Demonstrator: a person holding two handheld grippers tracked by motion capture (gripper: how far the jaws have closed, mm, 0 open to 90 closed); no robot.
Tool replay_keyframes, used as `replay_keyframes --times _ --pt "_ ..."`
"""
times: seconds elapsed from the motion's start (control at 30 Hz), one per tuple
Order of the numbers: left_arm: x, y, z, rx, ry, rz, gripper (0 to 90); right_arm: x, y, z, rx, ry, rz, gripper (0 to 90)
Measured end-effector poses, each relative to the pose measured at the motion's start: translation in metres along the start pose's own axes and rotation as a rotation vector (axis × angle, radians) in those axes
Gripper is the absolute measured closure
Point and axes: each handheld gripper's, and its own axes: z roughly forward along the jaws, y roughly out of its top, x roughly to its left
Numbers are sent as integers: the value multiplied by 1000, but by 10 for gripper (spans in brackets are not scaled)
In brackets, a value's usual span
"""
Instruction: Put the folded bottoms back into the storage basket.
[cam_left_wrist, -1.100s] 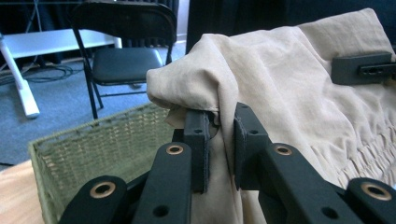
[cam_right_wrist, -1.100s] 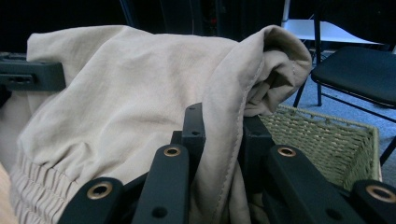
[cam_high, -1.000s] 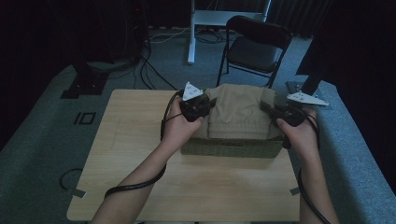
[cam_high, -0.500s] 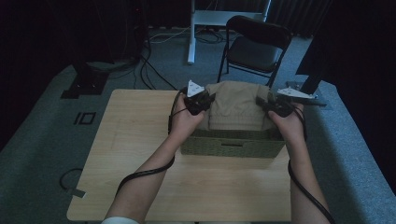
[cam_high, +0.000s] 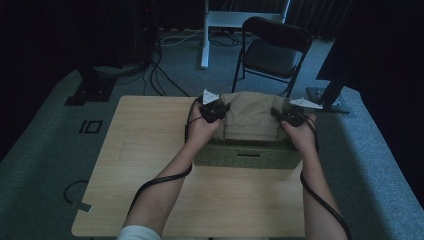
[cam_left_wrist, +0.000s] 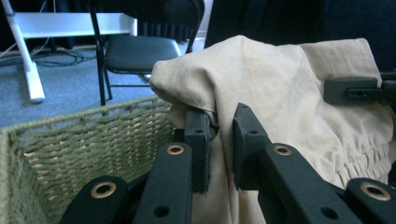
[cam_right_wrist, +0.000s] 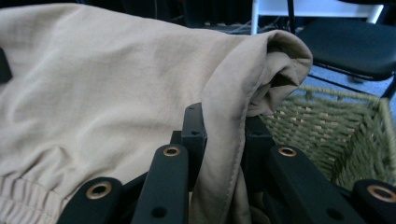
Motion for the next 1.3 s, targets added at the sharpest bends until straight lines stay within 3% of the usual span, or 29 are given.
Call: replay_keyframes --times 0.17,0.23,0.37,0.57,0.67,0.9,1.03,1.1,1.17,1.2,1.23,1.27,1.3 --pt "3 -12 11 41 5 -19 800 -3 -9 13 52 -14 5 762" --pt "5 -16 14 63 13 -43 800 -4 -9 15 57 -20 2 763" --pt "8 -19 20 77 18 -45 799 -5 -12 21 66 -27 -2 764" --pt "12 -28 31 162 34 -71 800 -9 -25 35 111 -34 21 762" --pt "12 -33 36 195 44 -66 799 -12 -33 40 136 -43 30 762" --pt "17 -40 45 221 49 -80 797 -14 -41 50 192 -65 37 748" --pt "19 -44 50 261 59 -75 784 -16 -43 56 234 -85 67 673" --pt "21 -46 51 267 78 -61 732 -17 -44 58 240 -102 60 588" --pt "26 -48 52 264 93 -49 582 -18 -46 61 249 -117 46 472" --pt "26 -48 52 264 93 -49 504 -18 -46 61 249 -117 46 472" --pt "28 -51 54 291 102 -30 504 -19 -46 62 253 -112 39 413" --pt "28 -52 55 294 95 -30 358 -19 -46 63 251 -99 14 312" --pt "27 -51 55 300 90 -38 341 -19 -45 63 254 -93 0 272"
